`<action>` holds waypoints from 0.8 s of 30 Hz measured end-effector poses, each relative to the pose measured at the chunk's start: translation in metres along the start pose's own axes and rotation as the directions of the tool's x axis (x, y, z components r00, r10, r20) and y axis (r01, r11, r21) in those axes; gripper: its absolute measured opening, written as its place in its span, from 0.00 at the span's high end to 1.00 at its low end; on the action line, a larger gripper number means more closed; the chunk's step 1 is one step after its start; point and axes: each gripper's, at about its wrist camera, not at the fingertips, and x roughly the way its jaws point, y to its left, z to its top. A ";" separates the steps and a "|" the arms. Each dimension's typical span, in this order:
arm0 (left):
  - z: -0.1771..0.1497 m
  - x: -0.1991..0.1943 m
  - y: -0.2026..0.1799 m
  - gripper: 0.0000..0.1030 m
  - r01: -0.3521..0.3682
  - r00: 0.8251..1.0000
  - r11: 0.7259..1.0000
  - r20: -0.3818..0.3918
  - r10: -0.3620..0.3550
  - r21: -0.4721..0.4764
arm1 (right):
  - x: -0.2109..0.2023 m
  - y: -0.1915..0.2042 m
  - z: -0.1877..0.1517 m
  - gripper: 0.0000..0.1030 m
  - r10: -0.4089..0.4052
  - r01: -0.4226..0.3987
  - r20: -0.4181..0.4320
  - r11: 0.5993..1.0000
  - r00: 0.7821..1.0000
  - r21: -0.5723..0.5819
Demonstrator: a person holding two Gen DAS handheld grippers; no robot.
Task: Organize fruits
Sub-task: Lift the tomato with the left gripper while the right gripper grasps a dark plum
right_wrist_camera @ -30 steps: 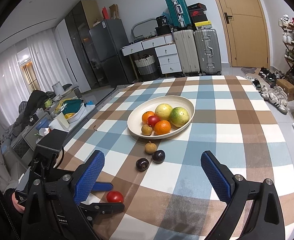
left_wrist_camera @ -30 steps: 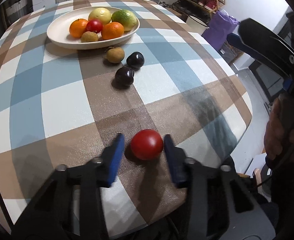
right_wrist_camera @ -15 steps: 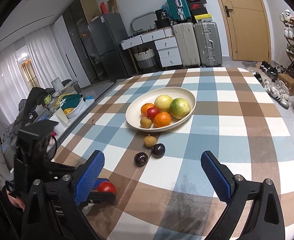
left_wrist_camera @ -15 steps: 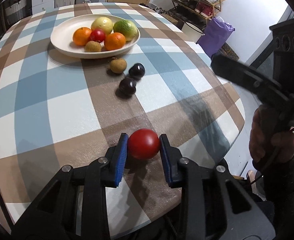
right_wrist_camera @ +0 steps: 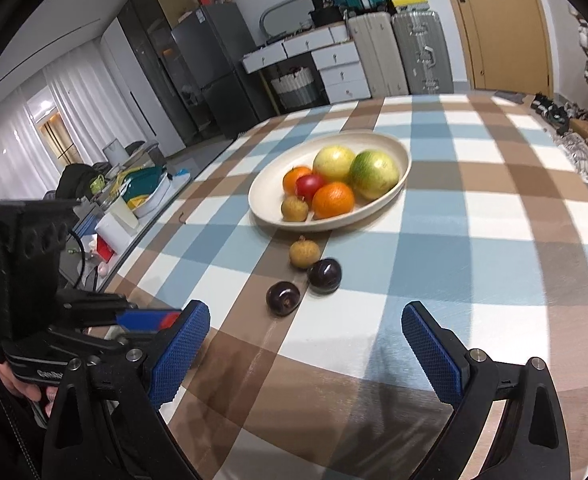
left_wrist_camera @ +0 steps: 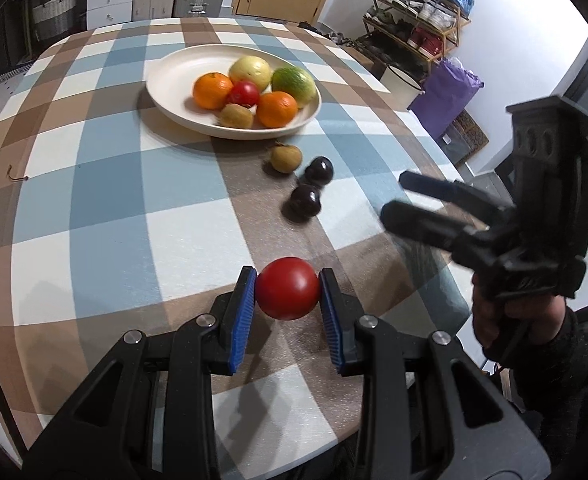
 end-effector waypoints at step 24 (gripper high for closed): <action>0.006 0.000 0.040 0.72 0.034 0.999 0.996 0.017 -0.033 -0.079 | 0.057 0.014 0.005 0.40 0.038 -0.039 -0.081 0.999 0.996 -0.020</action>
